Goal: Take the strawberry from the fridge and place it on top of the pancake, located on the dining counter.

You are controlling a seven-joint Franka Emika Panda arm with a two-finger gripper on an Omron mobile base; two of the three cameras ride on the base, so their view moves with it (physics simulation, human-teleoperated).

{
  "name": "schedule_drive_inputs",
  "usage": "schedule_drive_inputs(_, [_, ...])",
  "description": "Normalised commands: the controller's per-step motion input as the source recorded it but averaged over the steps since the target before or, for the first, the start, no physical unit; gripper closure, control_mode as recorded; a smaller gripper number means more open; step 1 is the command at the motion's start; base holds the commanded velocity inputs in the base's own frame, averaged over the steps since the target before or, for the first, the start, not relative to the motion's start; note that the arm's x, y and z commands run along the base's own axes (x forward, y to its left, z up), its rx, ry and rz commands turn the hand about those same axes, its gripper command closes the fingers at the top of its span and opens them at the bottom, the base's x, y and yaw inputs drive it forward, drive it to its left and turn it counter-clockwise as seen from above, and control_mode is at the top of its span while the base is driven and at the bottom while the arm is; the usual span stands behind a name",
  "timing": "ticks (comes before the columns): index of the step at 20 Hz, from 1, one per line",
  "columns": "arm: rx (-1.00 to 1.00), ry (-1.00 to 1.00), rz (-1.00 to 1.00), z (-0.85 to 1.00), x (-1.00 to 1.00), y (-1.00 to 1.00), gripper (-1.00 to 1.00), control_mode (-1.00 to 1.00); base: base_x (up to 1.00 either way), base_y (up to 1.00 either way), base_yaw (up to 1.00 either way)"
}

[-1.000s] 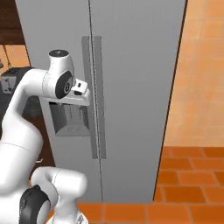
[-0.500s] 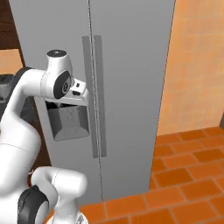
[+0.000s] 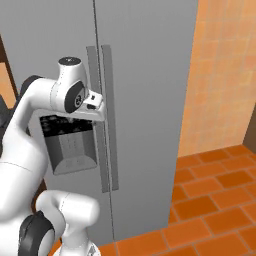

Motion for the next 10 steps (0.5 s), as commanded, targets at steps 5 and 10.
schedule_drive_inputs(5, [0.05,-0.12,0.06,-0.01,0.03,-0.24,-1.0,-1.0,0.0,0.0,0.0])
schedule_drive_inputs(10, [0.13,-0.35,0.34,-0.04,0.31,-0.75,-1.0,-1.0,0.0,0.0,0.0])
